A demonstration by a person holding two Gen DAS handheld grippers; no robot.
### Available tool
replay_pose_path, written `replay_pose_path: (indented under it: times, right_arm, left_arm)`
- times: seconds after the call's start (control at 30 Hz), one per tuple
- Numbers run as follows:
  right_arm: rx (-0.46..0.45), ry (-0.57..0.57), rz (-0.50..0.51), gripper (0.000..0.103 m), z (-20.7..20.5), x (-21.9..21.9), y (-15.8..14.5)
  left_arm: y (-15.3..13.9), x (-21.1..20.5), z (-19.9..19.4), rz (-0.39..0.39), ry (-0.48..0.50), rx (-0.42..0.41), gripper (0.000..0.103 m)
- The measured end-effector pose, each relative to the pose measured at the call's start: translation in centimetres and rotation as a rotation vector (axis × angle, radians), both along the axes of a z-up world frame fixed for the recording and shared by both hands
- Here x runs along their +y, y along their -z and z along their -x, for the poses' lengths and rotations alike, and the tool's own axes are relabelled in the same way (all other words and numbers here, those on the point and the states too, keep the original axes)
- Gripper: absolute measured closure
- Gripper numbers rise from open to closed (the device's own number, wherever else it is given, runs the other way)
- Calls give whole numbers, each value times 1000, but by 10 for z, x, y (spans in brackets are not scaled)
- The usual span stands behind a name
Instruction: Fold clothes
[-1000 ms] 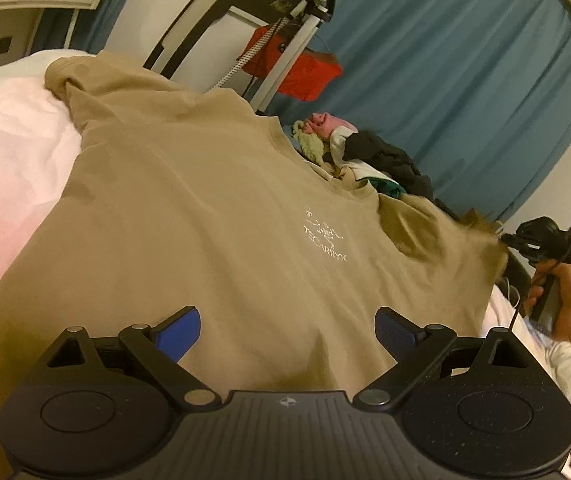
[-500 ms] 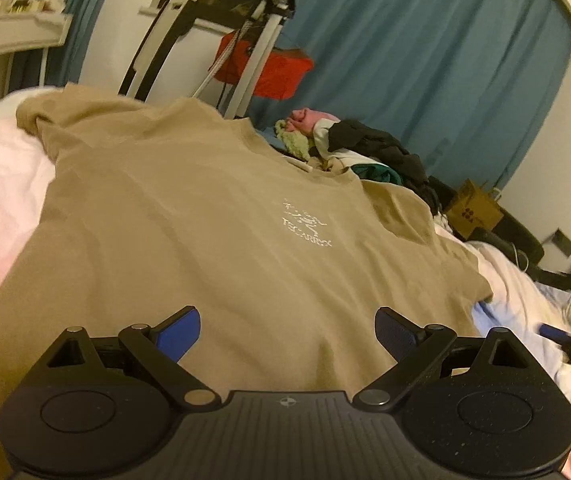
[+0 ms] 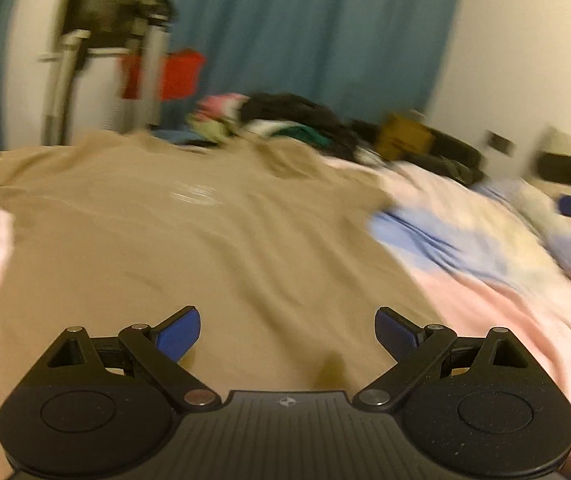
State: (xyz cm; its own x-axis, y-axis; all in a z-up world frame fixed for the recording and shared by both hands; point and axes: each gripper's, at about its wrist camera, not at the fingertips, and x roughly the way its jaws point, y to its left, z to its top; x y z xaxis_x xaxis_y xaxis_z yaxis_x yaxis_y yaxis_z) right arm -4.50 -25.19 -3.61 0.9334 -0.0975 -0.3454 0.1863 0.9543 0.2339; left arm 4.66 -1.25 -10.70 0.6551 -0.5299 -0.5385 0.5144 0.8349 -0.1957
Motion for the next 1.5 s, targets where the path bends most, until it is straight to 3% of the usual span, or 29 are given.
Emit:
replay_pose_path:
  times: [0.1,0.17,0.23,0.4,0.47,0.53,0.6,0.73,0.87,0.93,1.0,1.07,1.13,1.27,1.33,1.43,1.5]
  right_arm:
    - [-13,43,13,19,10,-7,-2]
    - [-38,79,53,19,16,-9,-4]
    - [-65,100,60,19,21,-14,-5]
    - [-72,72,-133,19,26,-45,3]
    - [-72,96,-148,19,26,-51,5]
    - [-72,124,-149,19,27,-55,6]
    - [-75,140,-163,19,28,-60,8]
    - [-99,153,-209,17,31,-67,14]
    - [-117,113,-198,18,27,-62,16]
    - [-120,94,-170,18,25,-56,16]
    - [-128,81,-165,18,24,-53,16]
    - [-153,67,-186,17,24,-53,17]
    - [-187,46,-225,17,21,-57,17]
    - [-206,25,-372,17,-14,-72,20]
    - [-173,23,-490,17,-48,-85,30]
    - [-91,56,-699,18,-106,-110,67]
    - [-56,58,-796,18,-141,-126,94]
  left_arm:
    - [3,-25,27,32,119,65,11]
    - [9,-44,42,56,204,120,22]
    - [16,-64,56,73,282,155,23]
    - [43,-111,82,-9,349,160,25]
    - [55,-126,88,-86,324,131,48]
    - [63,-134,92,-159,286,99,83]
    - [59,-131,92,-143,277,101,94]
    - [48,-124,97,-102,277,108,97]
    - [60,-129,94,-132,291,141,96]
    - [65,-125,89,-97,294,176,94]
    - [60,-116,80,-32,287,243,78]
    - [48,-106,74,-8,262,272,41]
    - [31,-94,71,-8,233,253,23]
    - [-2,-55,56,-5,159,179,15]
    - [-11,-34,43,-15,99,127,12]
    - [-17,-5,23,-28,-3,53,10]
    - [-12,10,8,2,-76,56,10]
